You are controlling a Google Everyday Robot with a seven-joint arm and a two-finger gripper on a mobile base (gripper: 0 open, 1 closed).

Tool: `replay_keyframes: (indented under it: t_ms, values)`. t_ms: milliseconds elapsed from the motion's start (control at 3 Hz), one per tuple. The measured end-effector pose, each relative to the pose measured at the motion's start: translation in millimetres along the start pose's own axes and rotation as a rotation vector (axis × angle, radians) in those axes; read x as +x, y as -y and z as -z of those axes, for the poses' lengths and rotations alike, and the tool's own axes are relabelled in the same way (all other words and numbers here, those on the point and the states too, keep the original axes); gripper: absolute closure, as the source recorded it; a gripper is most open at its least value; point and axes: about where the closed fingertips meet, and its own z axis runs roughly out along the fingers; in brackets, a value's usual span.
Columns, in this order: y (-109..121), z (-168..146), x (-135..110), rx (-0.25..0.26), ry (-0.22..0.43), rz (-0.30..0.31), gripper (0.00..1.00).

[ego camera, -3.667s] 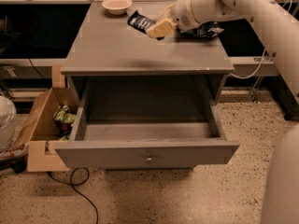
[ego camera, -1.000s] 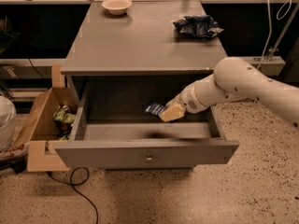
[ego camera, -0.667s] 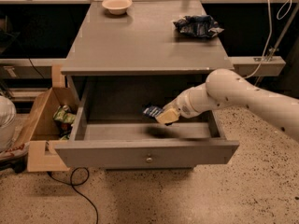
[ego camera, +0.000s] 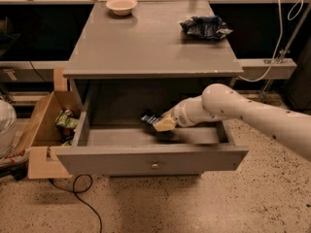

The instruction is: Place rxbar blueberry into top drawer

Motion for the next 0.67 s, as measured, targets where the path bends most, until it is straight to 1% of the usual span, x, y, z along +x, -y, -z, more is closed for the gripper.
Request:
replay_keyframes:
  t_ms: [333, 667]
  values:
    - [-1.9, -14.6, 1.2, -0.016, 0.02, -0.01, 0.35]
    - [-3.3, -9.8, -0.9, -0.018, 0.038, -0.006, 0.11]
